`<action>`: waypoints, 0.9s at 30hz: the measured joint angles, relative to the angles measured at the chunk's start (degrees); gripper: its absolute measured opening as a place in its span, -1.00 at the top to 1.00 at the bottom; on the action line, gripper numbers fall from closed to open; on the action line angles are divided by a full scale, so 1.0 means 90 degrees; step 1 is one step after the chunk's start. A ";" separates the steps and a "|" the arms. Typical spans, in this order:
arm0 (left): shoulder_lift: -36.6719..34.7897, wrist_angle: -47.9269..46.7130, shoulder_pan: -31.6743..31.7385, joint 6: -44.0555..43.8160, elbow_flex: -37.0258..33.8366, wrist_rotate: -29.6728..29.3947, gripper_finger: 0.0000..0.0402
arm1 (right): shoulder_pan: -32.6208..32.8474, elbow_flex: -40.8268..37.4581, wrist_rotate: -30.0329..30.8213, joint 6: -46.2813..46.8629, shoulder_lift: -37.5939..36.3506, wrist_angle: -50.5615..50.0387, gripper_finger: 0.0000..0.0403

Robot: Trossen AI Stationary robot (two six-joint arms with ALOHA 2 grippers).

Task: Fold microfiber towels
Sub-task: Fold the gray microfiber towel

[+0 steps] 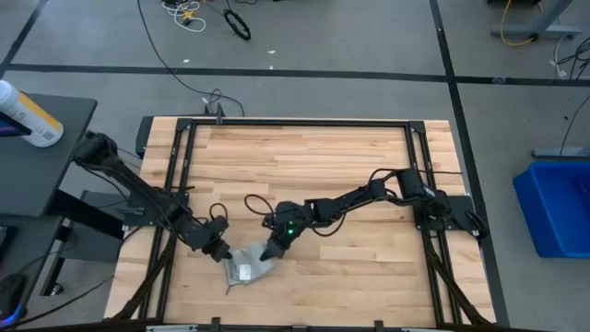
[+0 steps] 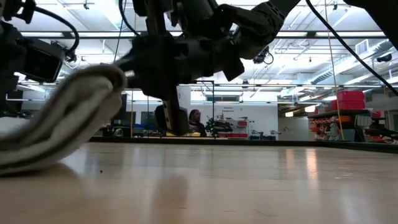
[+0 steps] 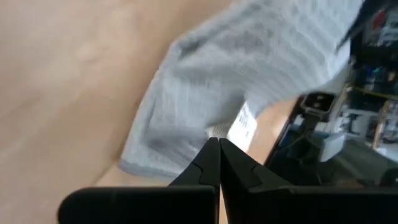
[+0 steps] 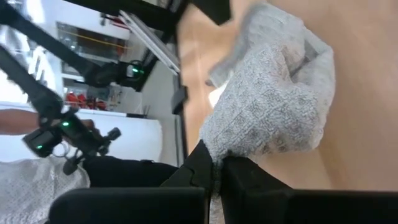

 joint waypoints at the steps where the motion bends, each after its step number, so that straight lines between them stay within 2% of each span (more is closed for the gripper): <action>1: -0.0057 0.0023 0.0000 -0.0040 -0.0041 -0.0062 1.00 | 0.0000 0.0000 0.0000 0.0002 -0.0002 0.0115 0.95; 11: -0.0120 0.0115 0.0002 -0.0177 -0.0253 0.0193 1.00 | -0.0067 0.0000 0.0007 0.0070 0.0005 0.0498 0.95; 15: 0.0010 0.0112 0.0002 -0.0160 -0.0253 0.0262 1.00 | -0.0121 0.0010 -0.0012 0.0414 0.0305 0.0987 0.95; 20: 0.0471 0.0371 0.0002 -0.0165 -0.0255 0.0363 1.00 | -0.0110 0.0008 0.0001 0.0956 0.0606 0.1774 0.95; 23: 0.0871 0.0536 0.0003 -0.0169 -0.0253 0.0371 1.00 | -0.0095 0.0007 -0.0005 0.0998 0.0614 0.1837 0.95; 27: 0.1545 0.1233 0.0039 -0.0151 -0.0251 0.0564 1.00 | -0.0097 0.0007 -0.0004 0.1012 0.0614 0.2130 0.95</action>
